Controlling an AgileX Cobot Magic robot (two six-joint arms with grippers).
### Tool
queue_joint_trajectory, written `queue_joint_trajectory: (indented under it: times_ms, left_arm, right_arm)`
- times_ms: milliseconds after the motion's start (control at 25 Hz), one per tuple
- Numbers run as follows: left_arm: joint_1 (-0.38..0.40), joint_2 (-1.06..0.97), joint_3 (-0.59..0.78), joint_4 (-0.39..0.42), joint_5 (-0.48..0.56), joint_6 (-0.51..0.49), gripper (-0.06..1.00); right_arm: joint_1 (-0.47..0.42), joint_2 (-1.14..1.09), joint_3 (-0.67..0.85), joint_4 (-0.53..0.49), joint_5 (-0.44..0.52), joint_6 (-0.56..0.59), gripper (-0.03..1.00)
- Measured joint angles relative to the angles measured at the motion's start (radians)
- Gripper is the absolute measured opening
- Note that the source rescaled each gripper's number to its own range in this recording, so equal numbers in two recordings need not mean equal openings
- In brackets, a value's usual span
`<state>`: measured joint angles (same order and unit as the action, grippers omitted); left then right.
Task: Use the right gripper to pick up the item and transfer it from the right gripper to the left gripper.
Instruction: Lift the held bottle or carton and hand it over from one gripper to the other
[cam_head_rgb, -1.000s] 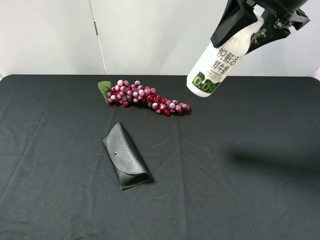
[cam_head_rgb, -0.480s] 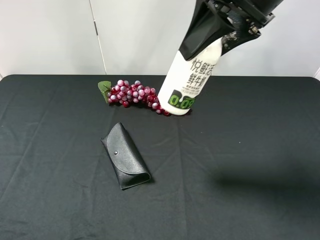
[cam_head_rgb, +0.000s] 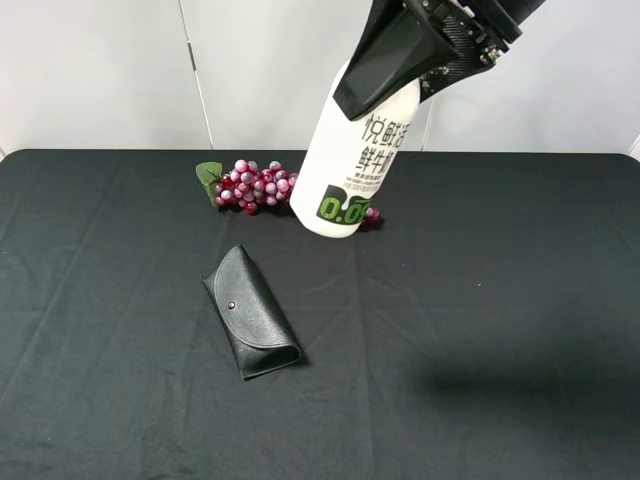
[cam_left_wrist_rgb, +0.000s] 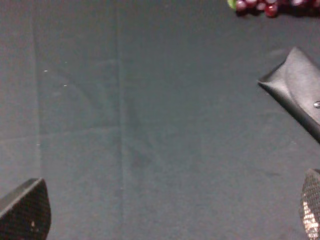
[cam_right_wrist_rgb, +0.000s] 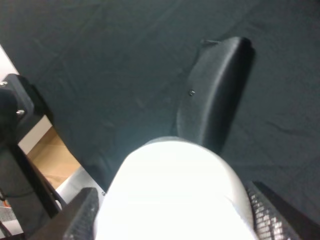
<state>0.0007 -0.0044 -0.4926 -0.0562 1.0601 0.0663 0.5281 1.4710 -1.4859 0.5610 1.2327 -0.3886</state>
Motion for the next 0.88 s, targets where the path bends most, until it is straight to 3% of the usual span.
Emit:
queue_joint_trajectory:
  times_ms: [200,480,600,880]
  left_arm:
    - [0.000,0.017,-0.038,-0.024,0.012,0.044,1.00]
    - [0.000,0.277,-0.168,-0.032,0.021,0.231,1.00]
    - [-0.006,0.354,-0.193,-0.050,0.008,0.266,1.00]
    - [-0.128,0.494,-0.229,-0.104,-0.088,0.330,1.00]
  right_arm:
    - [0.000,0.000,0.000,0.016,-0.001,-0.019,0.14]
    - [0.000,0.000,0.000,0.030,-0.001,-0.020,0.14]
    - [0.000,0.000,0.000,0.030,-0.001,-0.020,0.14]
    - [0.000,0.000,0.000,0.051,-0.001,-0.020,0.14]
